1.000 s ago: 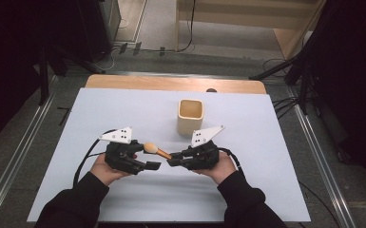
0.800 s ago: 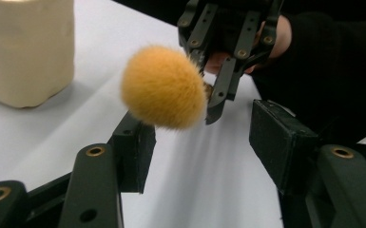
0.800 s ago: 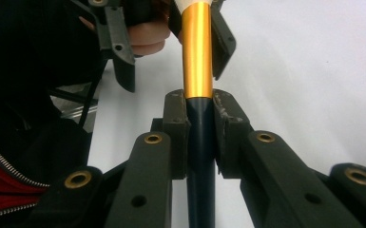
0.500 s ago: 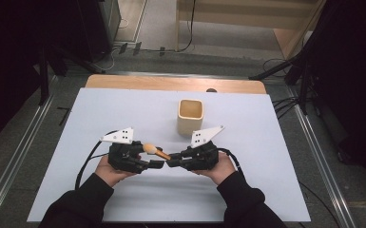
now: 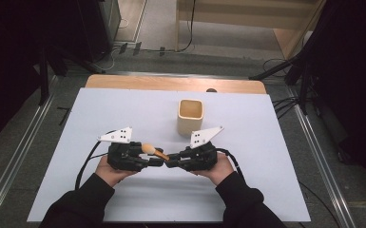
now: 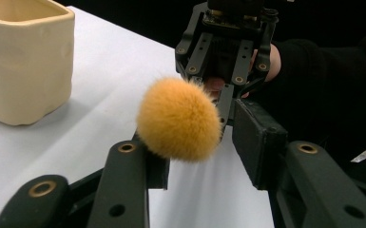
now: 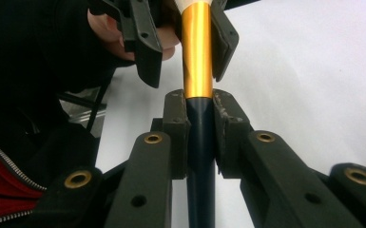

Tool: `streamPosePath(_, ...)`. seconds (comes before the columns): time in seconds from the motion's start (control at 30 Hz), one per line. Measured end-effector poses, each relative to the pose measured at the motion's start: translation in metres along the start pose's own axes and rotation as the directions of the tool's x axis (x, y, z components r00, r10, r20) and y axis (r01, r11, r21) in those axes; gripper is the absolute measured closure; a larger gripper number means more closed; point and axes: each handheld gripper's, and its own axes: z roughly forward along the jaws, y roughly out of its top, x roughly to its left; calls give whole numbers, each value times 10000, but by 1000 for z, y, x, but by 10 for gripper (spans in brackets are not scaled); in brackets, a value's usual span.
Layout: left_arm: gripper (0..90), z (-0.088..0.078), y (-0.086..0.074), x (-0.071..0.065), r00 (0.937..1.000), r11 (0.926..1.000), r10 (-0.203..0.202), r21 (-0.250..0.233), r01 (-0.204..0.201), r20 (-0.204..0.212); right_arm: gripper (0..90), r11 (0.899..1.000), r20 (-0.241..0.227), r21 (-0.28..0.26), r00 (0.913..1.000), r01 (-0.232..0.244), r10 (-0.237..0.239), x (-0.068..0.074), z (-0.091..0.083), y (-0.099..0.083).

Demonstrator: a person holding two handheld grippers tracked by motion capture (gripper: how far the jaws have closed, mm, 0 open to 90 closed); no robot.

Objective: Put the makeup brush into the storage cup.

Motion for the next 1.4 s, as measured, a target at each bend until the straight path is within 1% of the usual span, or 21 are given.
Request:
streamPosePath(0.13,618,0,0,0,10000,10000,-72,-17,72,41,787,10000,36,-39,10000,-44,44,0,0,0)
streamPosePath(0.43,661,-2,0,1,9999,9998,-164,-125,164,-30,788,9999,-4,-107,10000,-64,64,0,1,0)
streamPosePath(0.63,691,-2,0,2,9993,9992,-375,-136,376,74,787,9999,-4,-134,10000,-72,72,0,1,0)
streamPosePath(0.77,720,-2,0,2,9990,9989,-440,-180,442,114,787,9999,-66,-134,10000,-46,46,0,1,0)
streamPosePath(1.07,755,-3,0,3,9991,9991,-409,-139,411,150,787,9999,-108,-126,9999,36,-38,0,2,0)
streamPosePath(1.2,767,-3,0,3,9986,9987,-482,-137,484,209,787,9999,-117,-141,9999,48,-49,0,2,0)
streamPosePath(1.33,781,-2,1,2,9986,9989,-440,-160,445,288,785,9999,-168,-111,9998,116,-118,1,3,0)
streamPosePath(1.4,785,-2,2,1,9990,9993,-349,-116,352,289,784,9998,-156,-74,9998,158,-159,1,4,0)
